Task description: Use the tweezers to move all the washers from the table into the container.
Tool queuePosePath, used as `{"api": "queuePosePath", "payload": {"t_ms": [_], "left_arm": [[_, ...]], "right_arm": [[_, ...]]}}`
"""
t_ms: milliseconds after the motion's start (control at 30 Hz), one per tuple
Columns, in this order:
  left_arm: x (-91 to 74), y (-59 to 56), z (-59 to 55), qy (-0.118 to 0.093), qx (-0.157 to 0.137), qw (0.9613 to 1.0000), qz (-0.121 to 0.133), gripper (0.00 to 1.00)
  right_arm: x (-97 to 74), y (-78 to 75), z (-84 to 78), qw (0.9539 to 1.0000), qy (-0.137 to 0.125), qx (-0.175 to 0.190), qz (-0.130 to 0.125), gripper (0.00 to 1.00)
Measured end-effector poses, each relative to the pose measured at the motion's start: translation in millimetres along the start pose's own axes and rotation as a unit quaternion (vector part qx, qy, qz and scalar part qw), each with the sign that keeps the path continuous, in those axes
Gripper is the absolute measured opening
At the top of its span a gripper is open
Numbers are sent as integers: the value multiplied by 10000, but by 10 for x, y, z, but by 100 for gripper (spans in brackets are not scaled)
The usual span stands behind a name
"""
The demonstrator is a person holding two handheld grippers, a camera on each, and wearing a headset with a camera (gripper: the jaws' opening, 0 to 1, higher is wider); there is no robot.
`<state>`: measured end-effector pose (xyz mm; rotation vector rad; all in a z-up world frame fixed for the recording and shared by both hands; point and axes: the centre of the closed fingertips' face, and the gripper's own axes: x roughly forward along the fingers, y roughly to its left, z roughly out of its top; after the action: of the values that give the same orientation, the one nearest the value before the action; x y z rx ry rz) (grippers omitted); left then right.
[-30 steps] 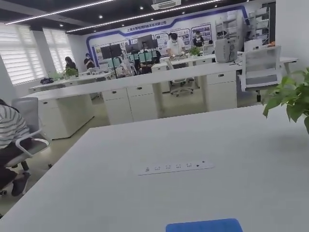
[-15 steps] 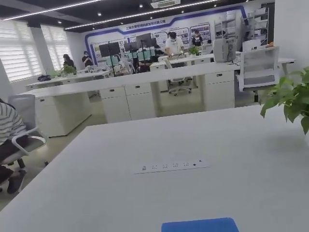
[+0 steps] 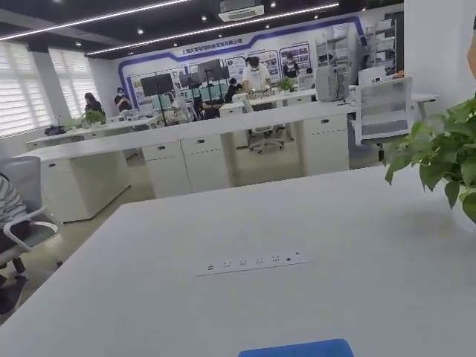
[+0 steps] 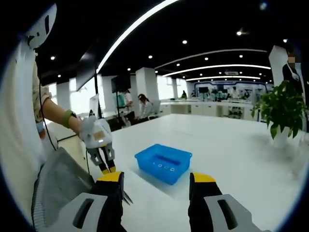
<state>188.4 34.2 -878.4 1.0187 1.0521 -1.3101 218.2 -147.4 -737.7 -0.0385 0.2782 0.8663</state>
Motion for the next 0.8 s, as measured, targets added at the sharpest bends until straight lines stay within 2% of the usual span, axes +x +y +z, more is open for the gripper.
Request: {"api": "queuePosePath", "payload": {"t_ms": [33,100,267,367,433,633,800], "left_arm": [[5,-4,-11,39,-33,10000,-20,0],[13,-4,-31,134,11,9999,-14,0],[49,-35,-50,324,-19,9995,-23,0],[63,-53,-79,486,-57,9988,-69,0],[54,-48,-76,525,-64,9986,-64,0],[47,-45,-78,622,-190,9979,-75,0],[42,-66,-76,730,-255,9969,-116,1]], "right_arm": [[2,-9,-11,10000,-12,-53,4,52],[0,-21,-112,9998,198,-72,39,52],[-7,-46,-115,9998,148,-118,-6,52],[-14,-82,-181,9996,262,-97,-81,52],[-16,-108,-203,9994,335,-72,-108,51],[-22,-114,-184,9995,289,-39,-115,52],[-26,-212,-269,9982,510,-96,-294,51]]}}
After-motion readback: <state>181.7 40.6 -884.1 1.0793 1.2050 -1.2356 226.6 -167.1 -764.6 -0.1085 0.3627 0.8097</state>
